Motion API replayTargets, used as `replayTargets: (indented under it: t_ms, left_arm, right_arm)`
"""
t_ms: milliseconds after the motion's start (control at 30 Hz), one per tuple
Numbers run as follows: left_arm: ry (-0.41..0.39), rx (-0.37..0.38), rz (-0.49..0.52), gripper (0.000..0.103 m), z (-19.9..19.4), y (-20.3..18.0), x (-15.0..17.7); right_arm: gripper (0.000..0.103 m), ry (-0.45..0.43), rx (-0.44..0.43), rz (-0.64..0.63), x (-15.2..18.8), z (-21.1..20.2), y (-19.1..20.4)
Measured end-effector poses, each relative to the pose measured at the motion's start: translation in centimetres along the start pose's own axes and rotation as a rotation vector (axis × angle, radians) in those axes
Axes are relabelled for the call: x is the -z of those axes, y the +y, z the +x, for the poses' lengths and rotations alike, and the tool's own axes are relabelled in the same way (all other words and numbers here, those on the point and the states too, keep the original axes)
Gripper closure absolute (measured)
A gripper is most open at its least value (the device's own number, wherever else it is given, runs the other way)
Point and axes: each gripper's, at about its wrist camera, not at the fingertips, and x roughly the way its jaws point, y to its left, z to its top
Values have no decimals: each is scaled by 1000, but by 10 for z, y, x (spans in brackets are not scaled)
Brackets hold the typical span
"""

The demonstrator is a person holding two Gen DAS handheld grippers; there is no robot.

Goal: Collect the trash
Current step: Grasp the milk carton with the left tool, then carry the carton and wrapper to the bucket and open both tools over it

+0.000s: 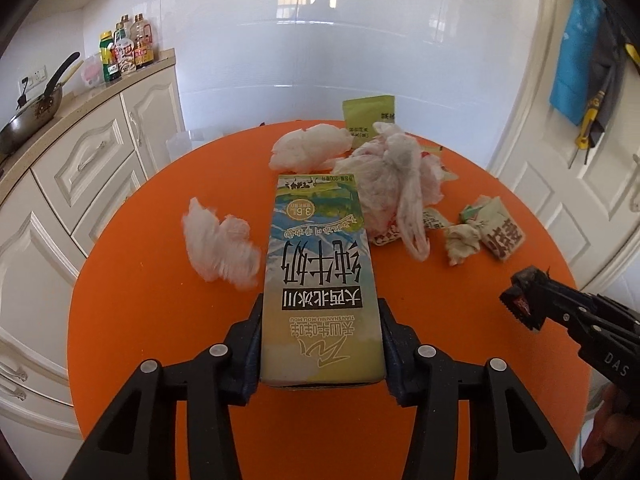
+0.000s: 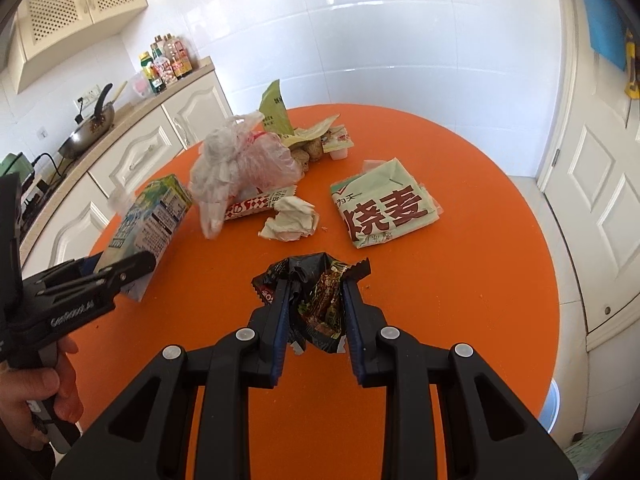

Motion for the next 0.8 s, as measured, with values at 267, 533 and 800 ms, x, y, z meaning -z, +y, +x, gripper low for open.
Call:
replayTargets:
  t_ms: [267,533,800]
  left_arm:
    - [-100,-8,15,58,-40,-10,2]
    - [-179,32,83,58,-88,-40,6]
    - [-251,144,193,58,-116,-97,-3]
  right_arm:
    - [78,-65,11,-2,1,-35,-1]
    - [78,-139,37,15,-4,-71,-18]
    - [78,-230,123,61,-9,-125,-59]
